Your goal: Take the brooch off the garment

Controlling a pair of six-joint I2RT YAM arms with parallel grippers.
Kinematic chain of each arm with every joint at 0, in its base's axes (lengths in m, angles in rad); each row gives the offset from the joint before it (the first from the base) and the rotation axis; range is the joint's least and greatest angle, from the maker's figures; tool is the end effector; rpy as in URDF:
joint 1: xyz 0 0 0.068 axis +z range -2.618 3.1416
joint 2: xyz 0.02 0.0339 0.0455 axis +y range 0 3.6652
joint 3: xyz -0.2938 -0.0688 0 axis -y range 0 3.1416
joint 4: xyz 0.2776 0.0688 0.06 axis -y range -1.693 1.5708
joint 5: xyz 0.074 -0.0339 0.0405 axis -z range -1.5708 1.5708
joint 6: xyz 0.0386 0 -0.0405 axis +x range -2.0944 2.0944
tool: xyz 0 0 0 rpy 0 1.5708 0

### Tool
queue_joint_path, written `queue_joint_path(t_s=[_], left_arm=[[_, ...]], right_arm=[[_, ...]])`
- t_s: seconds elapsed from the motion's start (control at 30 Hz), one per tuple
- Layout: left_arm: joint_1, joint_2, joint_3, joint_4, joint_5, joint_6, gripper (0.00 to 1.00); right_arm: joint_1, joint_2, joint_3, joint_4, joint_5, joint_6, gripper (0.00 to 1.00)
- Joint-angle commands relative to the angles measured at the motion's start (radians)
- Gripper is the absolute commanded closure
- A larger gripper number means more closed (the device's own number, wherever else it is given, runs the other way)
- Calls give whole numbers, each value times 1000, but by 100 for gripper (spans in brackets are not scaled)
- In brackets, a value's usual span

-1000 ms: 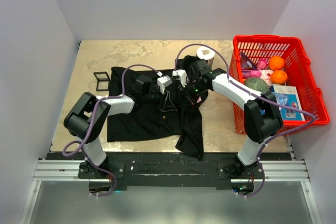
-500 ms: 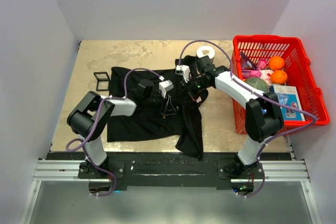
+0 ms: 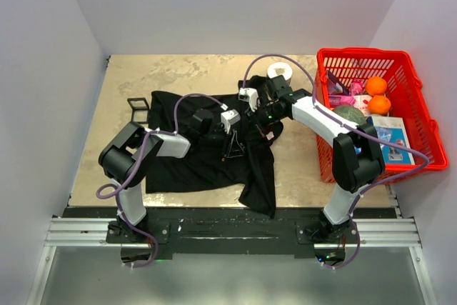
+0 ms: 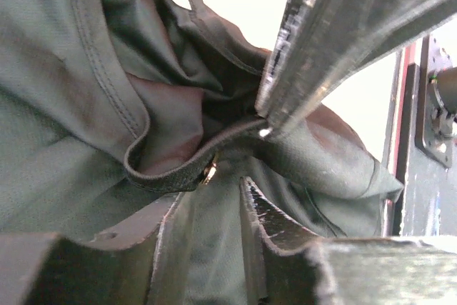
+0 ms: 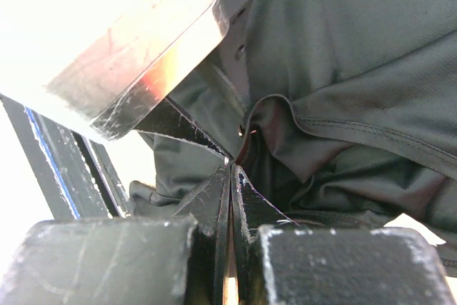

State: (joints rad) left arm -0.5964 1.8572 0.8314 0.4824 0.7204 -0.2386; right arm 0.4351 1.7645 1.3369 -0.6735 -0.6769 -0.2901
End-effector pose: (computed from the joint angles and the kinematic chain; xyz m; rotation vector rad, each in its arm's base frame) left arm 0.3054 -0.2381 0.1358 0.8391 2.0514 -1.2424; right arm 0.3536 0.1910 0.2485 -1.1142 2.3266 0.9470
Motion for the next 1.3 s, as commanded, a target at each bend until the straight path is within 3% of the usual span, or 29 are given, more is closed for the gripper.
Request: queue_joint_path(t_s=[0.0, 0.13, 0.27, 0.53, 0.6, 0.8, 1.0, 1.27], left_arm=[[-3, 16, 32, 51, -32, -21, 61], [-2, 17, 28, 58, -29, -41, 63], [-2, 16, 18, 70, -26, -45, 76], [0, 13, 17, 108, 2, -88, 91], [6, 7, 9, 113, 5, -90, 99], [20, -9, -14, 131, 71, -79, 100], [21, -97, -43, -1, 214, 80, 100], [14, -156, -55, -148, 283, 294, 100]], right_arm=[[-10, 1, 39, 12, -33, 8, 100], [-12, 0, 36, 12, -35, 9, 100], [-10, -2, 33, 12, -33, 9, 100], [-10, -7, 19, 9, -21, 3, 100], [-13, -7, 18, 9, -20, 0, 100], [-13, -8, 21, 8, -4, -4, 100], [-30, 0, 27, 8, 7, -9, 100], [-39, 19, 34, 3, 57, -40, 100]])
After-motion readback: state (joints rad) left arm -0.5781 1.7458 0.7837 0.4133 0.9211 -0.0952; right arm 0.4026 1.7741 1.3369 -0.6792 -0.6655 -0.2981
